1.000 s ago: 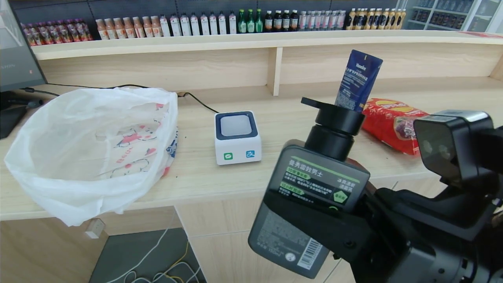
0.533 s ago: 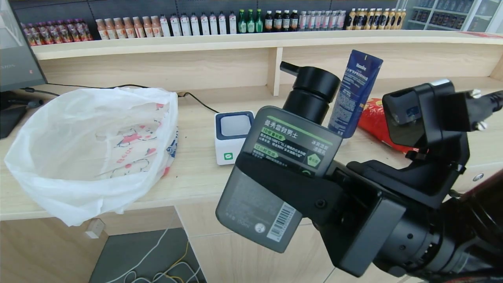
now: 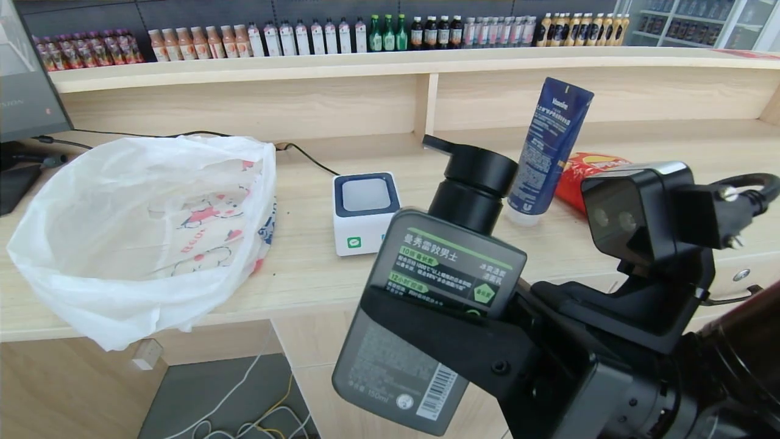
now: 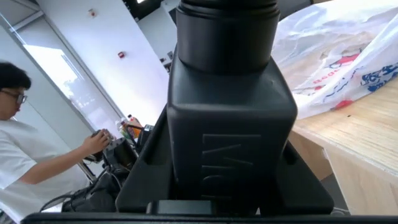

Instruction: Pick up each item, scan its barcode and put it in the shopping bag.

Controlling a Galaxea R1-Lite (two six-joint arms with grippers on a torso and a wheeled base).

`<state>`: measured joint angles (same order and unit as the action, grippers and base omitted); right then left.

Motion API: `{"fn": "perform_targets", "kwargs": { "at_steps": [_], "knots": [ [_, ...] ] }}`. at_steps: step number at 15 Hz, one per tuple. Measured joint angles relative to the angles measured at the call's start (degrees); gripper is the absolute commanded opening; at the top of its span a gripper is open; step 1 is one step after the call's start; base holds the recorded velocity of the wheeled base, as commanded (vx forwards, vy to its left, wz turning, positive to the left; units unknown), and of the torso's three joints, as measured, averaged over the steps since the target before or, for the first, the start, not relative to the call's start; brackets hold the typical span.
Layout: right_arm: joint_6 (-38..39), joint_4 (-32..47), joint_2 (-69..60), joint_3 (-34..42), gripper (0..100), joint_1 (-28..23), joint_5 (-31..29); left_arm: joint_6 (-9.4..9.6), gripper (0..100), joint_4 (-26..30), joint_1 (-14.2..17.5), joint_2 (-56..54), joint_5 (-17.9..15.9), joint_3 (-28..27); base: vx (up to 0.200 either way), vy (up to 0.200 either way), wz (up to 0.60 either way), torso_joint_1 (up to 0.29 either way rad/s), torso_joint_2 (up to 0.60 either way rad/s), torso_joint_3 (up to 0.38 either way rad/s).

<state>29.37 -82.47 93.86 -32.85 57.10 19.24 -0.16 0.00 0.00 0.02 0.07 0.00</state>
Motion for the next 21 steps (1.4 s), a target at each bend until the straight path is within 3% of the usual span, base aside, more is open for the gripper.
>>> {"fn": "perform_targets", "kwargs": {
  "at_steps": [10, 16, 21],
  "knots": [
    [-1.76, -0.95, 0.33, 0.44, 0, -0.07, -0.41, 0.0, 100, 0.0, 0.0, 0.0, -0.02, 0.0, 0.0, 0.0, 0.0, 0.0, 0.0, 0.0],
    [-9.42, -0.63, 0.5, 1.77, 0, -2.67, -0.74, 0.0, 100, 0.0, 0.0, 0.0, 0.0, 0.0, 0.0, 0.0, 0.0, 0.0, 0.0, 0.0],
    [-17.43, 0.0, 1.51, 0.88, 0, -4.64, -9.83, 0.0, 100, 0.0, 0.0, 0.0, 0.0, 0.0, 0.0, 0.0, 0.0, 0.0, 0.0, 0.0]
  ]
}}
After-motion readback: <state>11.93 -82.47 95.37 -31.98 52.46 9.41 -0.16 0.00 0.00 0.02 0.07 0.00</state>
